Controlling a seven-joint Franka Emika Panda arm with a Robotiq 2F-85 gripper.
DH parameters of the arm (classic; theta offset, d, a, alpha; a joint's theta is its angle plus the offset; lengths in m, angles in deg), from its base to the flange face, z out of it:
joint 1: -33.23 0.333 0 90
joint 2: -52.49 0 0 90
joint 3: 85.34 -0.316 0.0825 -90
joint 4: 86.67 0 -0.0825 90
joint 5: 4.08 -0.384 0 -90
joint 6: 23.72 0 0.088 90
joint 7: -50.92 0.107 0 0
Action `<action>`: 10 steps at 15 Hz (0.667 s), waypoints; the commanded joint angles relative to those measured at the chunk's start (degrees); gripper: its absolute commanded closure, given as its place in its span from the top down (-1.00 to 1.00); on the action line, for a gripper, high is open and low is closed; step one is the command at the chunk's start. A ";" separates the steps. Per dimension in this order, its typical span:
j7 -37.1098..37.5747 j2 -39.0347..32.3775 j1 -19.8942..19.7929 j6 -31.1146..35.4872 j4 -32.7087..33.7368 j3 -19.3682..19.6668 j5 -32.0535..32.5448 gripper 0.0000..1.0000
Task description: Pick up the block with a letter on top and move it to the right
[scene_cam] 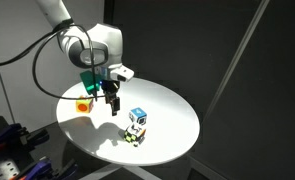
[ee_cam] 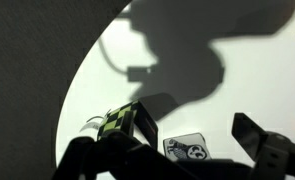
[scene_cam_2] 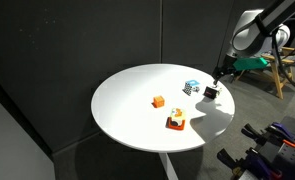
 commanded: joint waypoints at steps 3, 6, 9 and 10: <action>-6.72 15.28 -1.78 -8.27 -9.95 -1.74 7.34 1.00; -6.74 23.17 -2.91 -11.29 -14.53 -2.60 10.07 1.00; -7.99 30.89 -3.86 -16.28 -17.75 -3.28 10.47 1.00; -9.00 30.49 -3.56 -19.71 -14.37 -3.25 9.43 1.00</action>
